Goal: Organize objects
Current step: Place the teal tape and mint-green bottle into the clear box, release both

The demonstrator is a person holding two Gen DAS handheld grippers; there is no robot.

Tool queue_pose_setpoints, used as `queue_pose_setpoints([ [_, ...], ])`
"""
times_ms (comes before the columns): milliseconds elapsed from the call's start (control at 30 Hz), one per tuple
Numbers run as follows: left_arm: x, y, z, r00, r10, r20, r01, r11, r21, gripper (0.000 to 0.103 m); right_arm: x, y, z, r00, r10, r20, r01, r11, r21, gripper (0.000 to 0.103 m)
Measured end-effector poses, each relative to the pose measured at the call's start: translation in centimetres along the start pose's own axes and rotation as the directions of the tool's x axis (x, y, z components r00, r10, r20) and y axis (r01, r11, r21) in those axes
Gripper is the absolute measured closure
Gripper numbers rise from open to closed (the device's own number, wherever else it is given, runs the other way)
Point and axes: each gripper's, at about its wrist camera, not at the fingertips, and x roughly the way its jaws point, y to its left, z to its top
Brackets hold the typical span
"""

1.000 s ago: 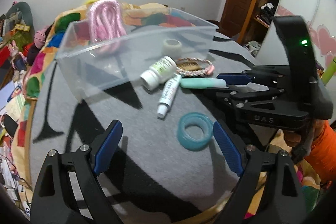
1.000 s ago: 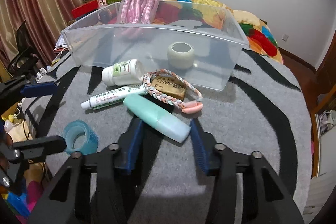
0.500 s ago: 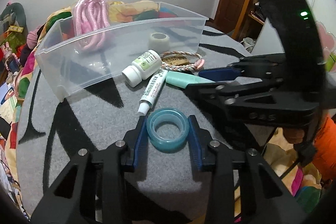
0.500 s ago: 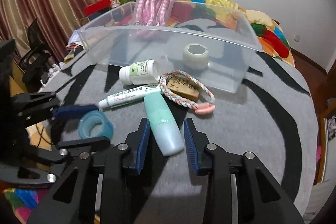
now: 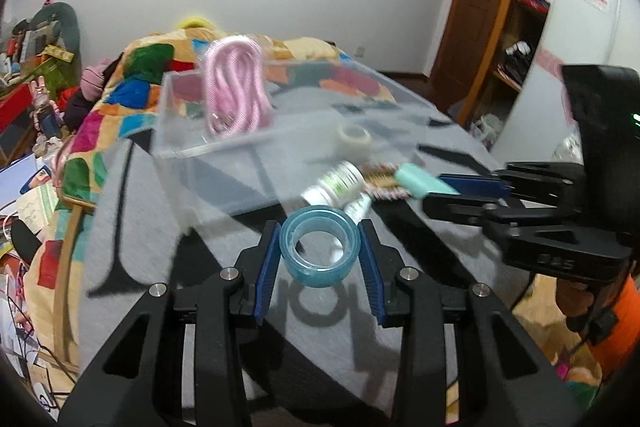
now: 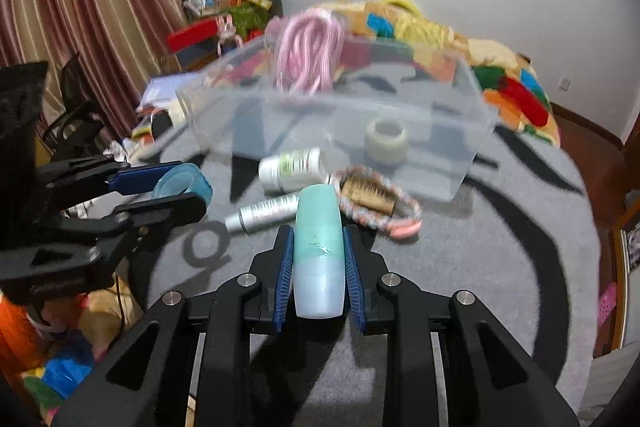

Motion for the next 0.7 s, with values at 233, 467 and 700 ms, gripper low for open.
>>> queue_pose_setpoints([
  [233, -1.3, 1.8, 3.7, 0.995, 0.036, 0.095, -0.033, 0.999, -0.033, 0.065, -2.3, -0.5, 3.8, 0.992, -0.030, 0.121, 0.026, 0.999, 0.033, 0.080],
  [467, -0.8, 2.8, 6.8, 0.988, 0.075, 0.136, -0.072, 0.997, -0.030, 0.065, -1.9, -1.2, 7.8, 0.980, -0.075, 0.186, 0.061, 0.995, 0.079, 0.080],
  [700, 2.0, 3.6, 8.4, 0.990, 0.102, 0.094, -0.100, 0.995, -0.022, 0.065, 1.8, -1.7, 10.8, 0.988, -0.078, 0.130, 0.066, 0.993, 0.093, 0.080],
])
